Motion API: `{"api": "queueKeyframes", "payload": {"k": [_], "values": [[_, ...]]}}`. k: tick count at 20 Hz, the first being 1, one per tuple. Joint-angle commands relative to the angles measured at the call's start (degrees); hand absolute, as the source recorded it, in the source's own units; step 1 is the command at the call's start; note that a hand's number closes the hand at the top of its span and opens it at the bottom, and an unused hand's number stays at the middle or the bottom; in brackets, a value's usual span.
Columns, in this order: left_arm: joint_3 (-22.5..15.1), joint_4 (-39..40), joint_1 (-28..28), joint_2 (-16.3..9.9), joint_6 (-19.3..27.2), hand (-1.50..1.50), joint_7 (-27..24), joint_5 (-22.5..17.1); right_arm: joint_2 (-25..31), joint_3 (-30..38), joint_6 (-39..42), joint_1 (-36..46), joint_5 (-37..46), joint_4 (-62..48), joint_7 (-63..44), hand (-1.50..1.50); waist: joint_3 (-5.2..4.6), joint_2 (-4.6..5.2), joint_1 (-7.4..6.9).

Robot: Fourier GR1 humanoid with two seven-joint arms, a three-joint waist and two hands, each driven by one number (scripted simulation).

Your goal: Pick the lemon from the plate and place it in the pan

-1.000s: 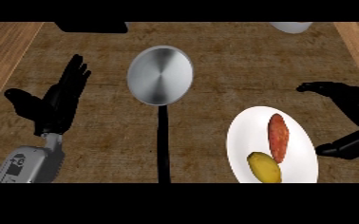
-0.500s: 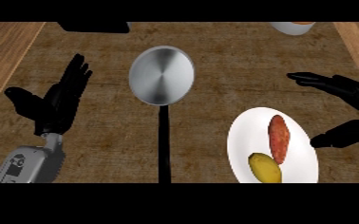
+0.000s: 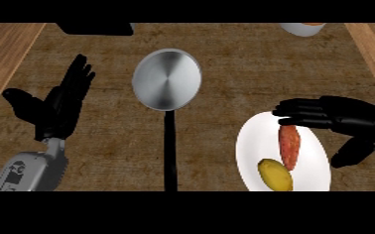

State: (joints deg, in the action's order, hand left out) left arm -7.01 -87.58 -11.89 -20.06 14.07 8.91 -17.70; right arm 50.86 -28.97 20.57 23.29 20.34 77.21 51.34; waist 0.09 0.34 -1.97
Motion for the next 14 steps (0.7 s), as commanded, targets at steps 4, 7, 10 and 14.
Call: {"api": "queueKeyframes", "payload": {"k": [4, 7, 10, 14], "values": [[-1.3, 1.5, -0.9, 2.8, 1.1, 0.0, -0.9, 2.5, 2.8, -5.0, -0.7, 0.8, 7.9, -4.5, 14.8, -1.5, -0.05, -0.09, 1.58], [4.0, -0.5, 2.1, -1.8, -2.8, 0.0, 0.5, -1.0, 4.7, -4.7, -6.5, -2.0, 11.7, -1.2, 13.5, -1.5, -0.08, -0.37, 1.84], [1.7, -3.2, 4.2, 1.2, -0.6, 0.0, 0.2, 2.1, 3.3, -1.8, -9.3, -2.5, 13.9, 0.3, 10.6, -1.5, -0.09, -0.41, 1.85], [3.5, -7.1, 3.8, 0.4, -0.5, 0.0, 4.1, 2.7, 2.0, 0.8, -8.4, -6.7, 14.7, 7.1, 5.4, -1.5, -0.1, -0.46, 2.04]]}}
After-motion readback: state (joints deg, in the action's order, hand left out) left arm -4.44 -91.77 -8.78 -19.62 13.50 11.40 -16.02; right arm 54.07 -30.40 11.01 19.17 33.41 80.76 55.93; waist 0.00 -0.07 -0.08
